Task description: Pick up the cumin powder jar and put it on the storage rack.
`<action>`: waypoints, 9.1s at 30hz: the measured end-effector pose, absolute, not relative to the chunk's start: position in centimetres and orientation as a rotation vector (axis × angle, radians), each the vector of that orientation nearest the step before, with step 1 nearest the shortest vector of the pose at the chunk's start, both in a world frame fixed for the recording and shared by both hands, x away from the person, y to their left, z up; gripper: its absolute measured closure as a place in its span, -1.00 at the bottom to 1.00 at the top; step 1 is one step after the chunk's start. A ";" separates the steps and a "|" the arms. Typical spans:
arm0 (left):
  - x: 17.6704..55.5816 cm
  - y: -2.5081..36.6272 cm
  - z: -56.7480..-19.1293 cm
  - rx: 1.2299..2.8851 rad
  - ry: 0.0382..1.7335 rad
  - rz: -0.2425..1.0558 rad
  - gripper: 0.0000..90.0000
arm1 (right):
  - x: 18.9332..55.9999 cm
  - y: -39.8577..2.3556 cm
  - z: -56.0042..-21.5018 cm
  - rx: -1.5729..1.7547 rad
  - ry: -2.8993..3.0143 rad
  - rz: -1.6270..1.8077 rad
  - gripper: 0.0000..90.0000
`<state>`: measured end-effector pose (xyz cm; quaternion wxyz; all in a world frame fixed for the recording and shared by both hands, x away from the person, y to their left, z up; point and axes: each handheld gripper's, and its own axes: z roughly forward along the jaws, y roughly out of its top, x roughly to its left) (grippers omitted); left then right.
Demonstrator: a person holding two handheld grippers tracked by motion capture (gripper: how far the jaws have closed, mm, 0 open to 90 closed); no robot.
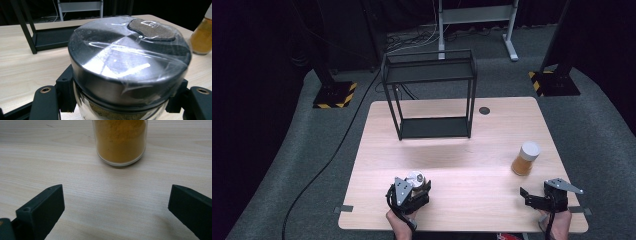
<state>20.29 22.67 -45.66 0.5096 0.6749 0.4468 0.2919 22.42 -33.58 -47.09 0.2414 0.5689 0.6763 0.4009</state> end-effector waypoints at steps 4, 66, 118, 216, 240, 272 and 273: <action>20.5 23.0 -45.3 1.619 1.075 0.699 -0.33 | 22.4 -33.6 -47.1 1.554 1.851 1.095 -1.00; 27.8 26.2 -37.8 1.675 1.004 0.742 -0.33 | 22.7 -33.6 -47.0 1.563 1.862 1.091 -1.00; 35.2 26.4 -30.6 1.699 0.991 0.773 -0.33 | 22.8 -33.9 -46.9 1.576 1.866 1.101 -1.00; 43.1 25.6 -16.8 1.710 1.009 0.805 -0.33 | 22.8 -34.0 -47.0 1.591 1.857 1.109 -1.00; 47.2 24.8 -17.0 1.707 1.078 0.775 -0.33 | 22.8 -34.1 -47.0 1.591 1.854 1.116 -1.00; 48.6 24.8 -18.5 1.667 1.123 0.765 -0.33 | 22.7 -34.1 -47.1 1.590 1.847 1.121 -1.00; 48.6 24.8 -18.4 1.668 1.124 0.765 -0.33 | 22.6 -34.1 -47.1 1.587 1.846 1.123 -1.00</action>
